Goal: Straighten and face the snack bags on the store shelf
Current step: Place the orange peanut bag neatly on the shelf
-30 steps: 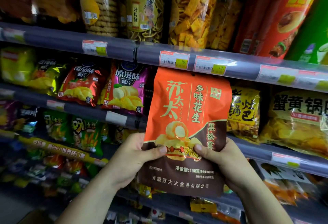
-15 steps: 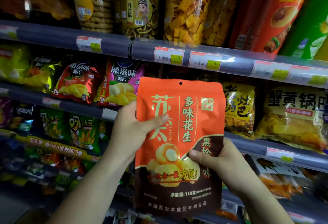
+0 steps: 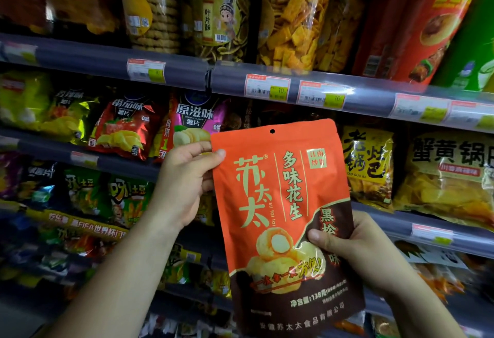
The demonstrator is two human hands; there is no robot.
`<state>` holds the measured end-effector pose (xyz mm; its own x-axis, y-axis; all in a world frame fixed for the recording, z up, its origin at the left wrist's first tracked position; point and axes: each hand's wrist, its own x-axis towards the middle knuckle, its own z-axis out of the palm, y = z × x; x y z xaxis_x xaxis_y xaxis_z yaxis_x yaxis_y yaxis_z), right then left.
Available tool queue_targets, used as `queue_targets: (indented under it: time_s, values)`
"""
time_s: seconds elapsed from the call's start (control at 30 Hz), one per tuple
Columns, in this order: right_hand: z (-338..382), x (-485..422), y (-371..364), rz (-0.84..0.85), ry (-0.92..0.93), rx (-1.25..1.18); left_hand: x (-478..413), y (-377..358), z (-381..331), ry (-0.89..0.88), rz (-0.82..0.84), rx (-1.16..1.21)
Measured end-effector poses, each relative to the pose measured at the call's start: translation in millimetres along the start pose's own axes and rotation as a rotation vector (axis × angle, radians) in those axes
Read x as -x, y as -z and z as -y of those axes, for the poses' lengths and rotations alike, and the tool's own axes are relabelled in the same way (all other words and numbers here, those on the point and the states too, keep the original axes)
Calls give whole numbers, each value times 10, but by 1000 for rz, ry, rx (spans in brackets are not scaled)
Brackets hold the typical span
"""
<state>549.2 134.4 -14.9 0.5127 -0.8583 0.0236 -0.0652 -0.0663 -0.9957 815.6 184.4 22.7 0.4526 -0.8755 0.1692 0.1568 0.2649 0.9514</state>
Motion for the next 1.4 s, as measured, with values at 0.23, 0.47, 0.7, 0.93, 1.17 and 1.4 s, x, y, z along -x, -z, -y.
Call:
queue_targets:
  time_s: [0.23, 0.47, 0.7, 0.93, 1.17, 1.4]
  values:
    - [-59, -52, 38, 5, -15, -2, -137, 121, -18, 48, 50, 55]
    - [-130, -77, 121, -70, -61, -2, -298, 237, 98, 17, -8, -19]
    - [-3, -322, -32, -312, -35, -86, 0, -73, 515, 251, 437, -326]
    - [97, -688, -83, -371, 57, 18, -293, -102, 753, 79, 216, -260]
    - [88, -927, -151, -544, 194, 408, -878, -125, 636, -119, 200, -493]
    - [218, -1167, -223, -533, 134, 546, -1184, -307, 647, -286, 26, -650]
